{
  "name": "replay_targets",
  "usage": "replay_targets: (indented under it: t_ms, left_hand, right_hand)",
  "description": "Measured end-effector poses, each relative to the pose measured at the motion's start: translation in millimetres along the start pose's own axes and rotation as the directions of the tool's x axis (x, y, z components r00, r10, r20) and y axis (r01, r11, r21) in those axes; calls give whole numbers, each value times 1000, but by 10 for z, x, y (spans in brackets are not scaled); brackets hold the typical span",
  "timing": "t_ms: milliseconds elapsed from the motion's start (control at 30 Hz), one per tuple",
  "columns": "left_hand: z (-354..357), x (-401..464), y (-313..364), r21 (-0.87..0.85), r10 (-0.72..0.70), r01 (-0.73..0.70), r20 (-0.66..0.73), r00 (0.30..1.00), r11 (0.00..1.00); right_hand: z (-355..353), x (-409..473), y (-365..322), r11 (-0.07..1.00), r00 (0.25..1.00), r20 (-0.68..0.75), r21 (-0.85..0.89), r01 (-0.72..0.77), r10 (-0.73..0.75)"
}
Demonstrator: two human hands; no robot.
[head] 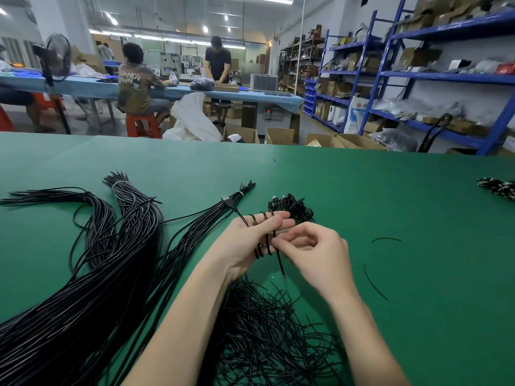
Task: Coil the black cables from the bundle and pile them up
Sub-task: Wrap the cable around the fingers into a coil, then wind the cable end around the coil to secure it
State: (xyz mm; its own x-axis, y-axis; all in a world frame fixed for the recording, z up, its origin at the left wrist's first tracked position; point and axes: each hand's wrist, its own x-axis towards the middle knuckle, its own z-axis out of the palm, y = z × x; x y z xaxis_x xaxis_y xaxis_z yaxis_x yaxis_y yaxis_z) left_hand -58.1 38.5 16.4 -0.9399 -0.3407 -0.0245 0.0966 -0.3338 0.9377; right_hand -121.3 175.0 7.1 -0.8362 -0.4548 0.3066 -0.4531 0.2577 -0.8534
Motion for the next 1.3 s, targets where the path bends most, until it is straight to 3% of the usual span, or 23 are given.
replay_targets:
  t_ms: [67,167,200,267,367,433,533,667,900,1300]
  left_hand:
    - [-44,-5,20,-41,-13,15,38,999,999]
    - [-48,-24,24,-16,-20,22,125,992,1000]
    - [-24,-42,24,4,-22,21,167,986,1000]
    - [27,-74,8,63,-14,-1,247,969,998]
    - [73,-107,-10,105,7,-40,294,956,994]
    - [81,-141,8,43,-13,-1,334,942,999]
    - [70,-172,33,3,-35,37,392,919,999]
    - [-11,-175,68,-29,-38,51,346,938,998]
    - [17,-151,54,-1,-35,38,364,931,999]
    - [32,-115,89,-36,13,-2,298,954,999]
  right_hand:
    - [-136,63,4,999,999,22,41,-32,31]
    - [-295,194,-90,983,997,-39,168,77,-72]
    - [-299,250,-171,980,993,19,163,115,-120]
    - [-255,383,-362,988,948,280,83,132,-150]
    - [-160,574,-623,985,763,647,-133,109,3]
    - [-105,654,-682,973,691,722,-186,134,42]
    - [-88,685,-664,982,715,699,-135,133,-1]
    - [-164,687,-569,984,800,597,-101,150,-60]
    - [-259,661,-507,991,819,573,-93,99,-28]
    - [-325,600,-371,995,883,466,95,7,-50]
